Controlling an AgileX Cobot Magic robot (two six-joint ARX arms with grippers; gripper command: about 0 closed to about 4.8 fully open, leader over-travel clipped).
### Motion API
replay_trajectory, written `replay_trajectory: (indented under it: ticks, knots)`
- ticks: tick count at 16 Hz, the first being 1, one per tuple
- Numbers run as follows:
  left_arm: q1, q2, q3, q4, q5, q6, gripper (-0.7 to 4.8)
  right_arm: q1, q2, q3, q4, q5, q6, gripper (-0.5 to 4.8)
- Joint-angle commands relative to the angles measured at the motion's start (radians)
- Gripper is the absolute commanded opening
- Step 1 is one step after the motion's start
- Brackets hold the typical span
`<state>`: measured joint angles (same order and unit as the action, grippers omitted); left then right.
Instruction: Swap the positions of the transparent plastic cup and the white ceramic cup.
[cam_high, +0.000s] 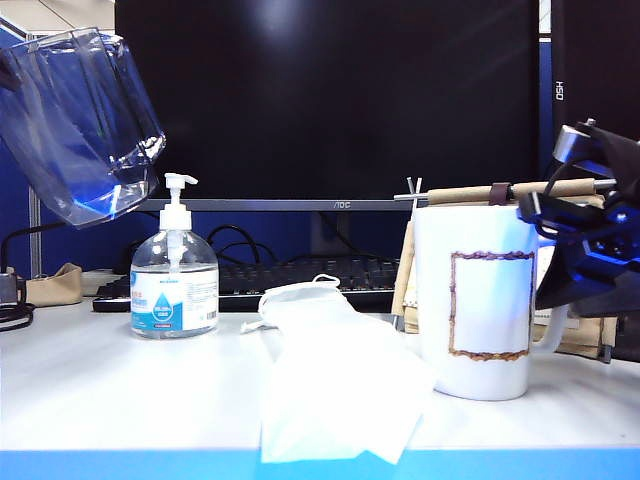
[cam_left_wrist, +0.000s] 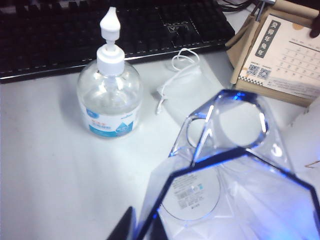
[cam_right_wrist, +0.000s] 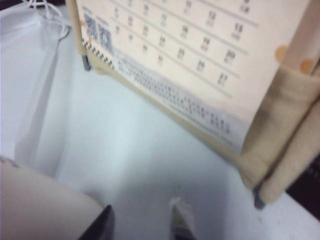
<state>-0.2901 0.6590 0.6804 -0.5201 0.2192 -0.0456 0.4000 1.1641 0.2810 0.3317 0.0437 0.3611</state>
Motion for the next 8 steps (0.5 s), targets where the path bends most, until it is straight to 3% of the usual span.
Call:
replay_trajectory:
  ticks: [1,3,8]
  knots:
    - [0.0,-0.003,0.002,0.012,0.002,0.006,-0.06,0.001,0.018,0.005,0.055,0.018,-0.002,0.2]
    - [0.0,-0.003,0.002,0.008,0.002,0.009,-0.05,0.001,0.018,0.005,0.056,0.019,-0.002,-0.06]
    - [0.0,-0.003,0.002,0.008,0.006,0.008,-0.05,0.001,0.014,0.019,0.072,-0.017,-0.002,-0.06]
